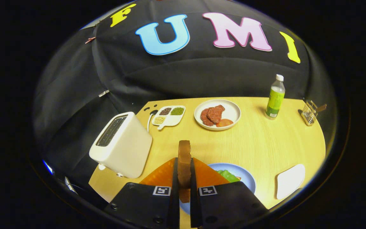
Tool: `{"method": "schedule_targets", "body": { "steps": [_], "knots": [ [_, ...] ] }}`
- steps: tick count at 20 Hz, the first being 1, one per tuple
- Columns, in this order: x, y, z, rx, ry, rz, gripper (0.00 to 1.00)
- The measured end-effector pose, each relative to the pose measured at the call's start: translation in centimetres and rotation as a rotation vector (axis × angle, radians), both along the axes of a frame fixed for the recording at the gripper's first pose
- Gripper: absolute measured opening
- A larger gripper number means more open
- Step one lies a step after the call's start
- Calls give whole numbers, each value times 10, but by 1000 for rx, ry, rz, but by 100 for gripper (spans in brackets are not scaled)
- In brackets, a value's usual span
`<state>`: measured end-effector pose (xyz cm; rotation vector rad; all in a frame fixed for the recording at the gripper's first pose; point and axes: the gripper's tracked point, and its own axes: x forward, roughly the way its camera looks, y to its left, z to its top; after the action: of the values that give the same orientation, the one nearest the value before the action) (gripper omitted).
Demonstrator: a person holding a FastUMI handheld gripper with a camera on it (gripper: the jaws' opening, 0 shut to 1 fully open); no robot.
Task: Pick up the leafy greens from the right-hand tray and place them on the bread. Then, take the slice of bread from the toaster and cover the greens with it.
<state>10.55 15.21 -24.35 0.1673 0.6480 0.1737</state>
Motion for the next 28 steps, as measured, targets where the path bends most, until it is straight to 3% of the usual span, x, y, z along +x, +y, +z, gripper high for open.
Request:
{"method": "schedule_targets", "body": {
  "steps": [5,10,13,16,17,19,21,25,28],
  "knots": [
    [-13,-23,-36,71,68,-80,17],
    [-20,-50,-45,45,69,-153,19],
    [-32,-66,-54,2,84,-188,30],
    [-45,-83,-61,-33,107,-217,48],
    [-48,-90,-61,-52,107,-227,59],
    [-51,-101,-54,-72,91,-237,65],
    [-61,-106,-45,-79,84,-246,91],
    [-65,-108,-21,-117,37,-226,100],
    [-61,-105,11,-136,-29,-198,99]
  ]
}}
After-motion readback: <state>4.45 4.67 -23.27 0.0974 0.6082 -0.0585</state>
